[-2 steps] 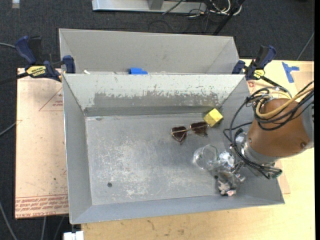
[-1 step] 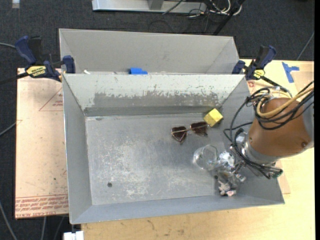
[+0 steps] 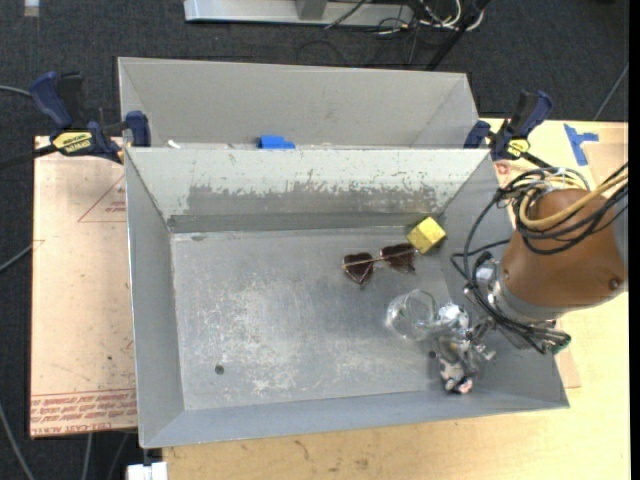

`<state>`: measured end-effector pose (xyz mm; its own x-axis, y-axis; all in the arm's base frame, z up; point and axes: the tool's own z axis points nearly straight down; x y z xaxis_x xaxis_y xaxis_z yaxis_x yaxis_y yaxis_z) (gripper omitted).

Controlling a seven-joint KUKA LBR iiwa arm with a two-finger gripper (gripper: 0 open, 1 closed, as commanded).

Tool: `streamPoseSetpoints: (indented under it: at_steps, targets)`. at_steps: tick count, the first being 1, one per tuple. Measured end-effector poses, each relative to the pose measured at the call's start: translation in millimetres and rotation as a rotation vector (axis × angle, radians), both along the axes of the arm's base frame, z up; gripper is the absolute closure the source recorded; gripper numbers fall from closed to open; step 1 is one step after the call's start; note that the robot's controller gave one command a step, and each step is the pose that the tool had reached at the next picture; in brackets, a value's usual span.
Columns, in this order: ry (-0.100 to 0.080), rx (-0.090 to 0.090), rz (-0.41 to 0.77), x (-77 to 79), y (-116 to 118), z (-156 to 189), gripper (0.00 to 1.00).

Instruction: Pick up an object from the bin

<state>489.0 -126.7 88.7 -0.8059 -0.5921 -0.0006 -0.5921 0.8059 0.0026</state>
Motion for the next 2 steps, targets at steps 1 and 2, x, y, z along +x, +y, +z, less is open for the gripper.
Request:
streamPoseSetpoints:
  at_steps: [1, 2]
  targets:
    - [-0.003, -0.001, 0.000, 0.9, -0.2, 9.7, 1.00]
    - [-0.004, -0.002, 0.000, 1.3, -0.3, 15.1, 1.00]
